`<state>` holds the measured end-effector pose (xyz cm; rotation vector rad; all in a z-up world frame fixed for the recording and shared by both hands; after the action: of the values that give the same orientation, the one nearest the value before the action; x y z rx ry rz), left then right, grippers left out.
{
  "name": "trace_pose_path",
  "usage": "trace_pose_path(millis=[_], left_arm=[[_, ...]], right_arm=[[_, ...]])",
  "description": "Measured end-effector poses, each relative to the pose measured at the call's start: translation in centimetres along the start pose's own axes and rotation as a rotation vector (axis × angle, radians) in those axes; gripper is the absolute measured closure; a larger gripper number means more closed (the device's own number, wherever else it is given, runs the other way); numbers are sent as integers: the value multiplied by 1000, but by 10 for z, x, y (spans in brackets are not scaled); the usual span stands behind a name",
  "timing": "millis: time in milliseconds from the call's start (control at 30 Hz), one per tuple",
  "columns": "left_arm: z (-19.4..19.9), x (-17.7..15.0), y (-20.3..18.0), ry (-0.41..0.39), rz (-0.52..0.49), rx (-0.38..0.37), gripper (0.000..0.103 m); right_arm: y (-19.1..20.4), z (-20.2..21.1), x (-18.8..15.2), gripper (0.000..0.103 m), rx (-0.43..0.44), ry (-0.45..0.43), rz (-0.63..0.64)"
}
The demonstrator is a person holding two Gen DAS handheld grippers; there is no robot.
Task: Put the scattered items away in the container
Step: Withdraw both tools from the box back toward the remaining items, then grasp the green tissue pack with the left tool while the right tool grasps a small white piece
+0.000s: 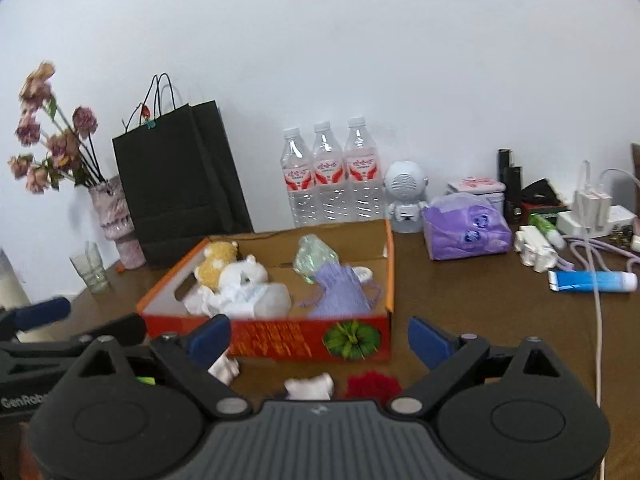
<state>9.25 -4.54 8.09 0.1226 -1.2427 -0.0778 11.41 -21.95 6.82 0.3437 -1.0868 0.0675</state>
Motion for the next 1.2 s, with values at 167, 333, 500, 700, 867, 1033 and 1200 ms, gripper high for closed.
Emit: trace_pose_path(millis=[167,333,500,700,867,1033,1200], left_arm=[[26,-33,0,-45,57,-5,0],[49,-51,11,-56,68,20,0],[103,-89,36,-72,114,49,0],[139,-134,37,26,123,50,0],[150,-141,37,10,120,59,0],[146,-148,43,50,125,61,0],[118,-129,51,66,30,59,0]], right_arm=[[6,15,-39,8,-27,-10,29],[18,34,-58,7,-26,-30,58],[37,81,-99,6,0,1,62],[46,131,-158,0,28,-5,20],[55,134,-172,0,25,39,19],[56,131,-174,0,45,44,7],[59,117,-174,4,70,80,24]])
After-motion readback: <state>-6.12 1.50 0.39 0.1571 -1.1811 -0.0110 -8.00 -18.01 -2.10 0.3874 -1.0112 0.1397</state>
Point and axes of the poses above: each gripper's, at about its wrist camera, not at the fingertips, and z roughly against the way its jaws point, y to its left, x to its top, the point moved 6 cm from there along -z, roughly the way its jaws point, and after that the axes turned 9 degrees about x, right-handed, at the moved point
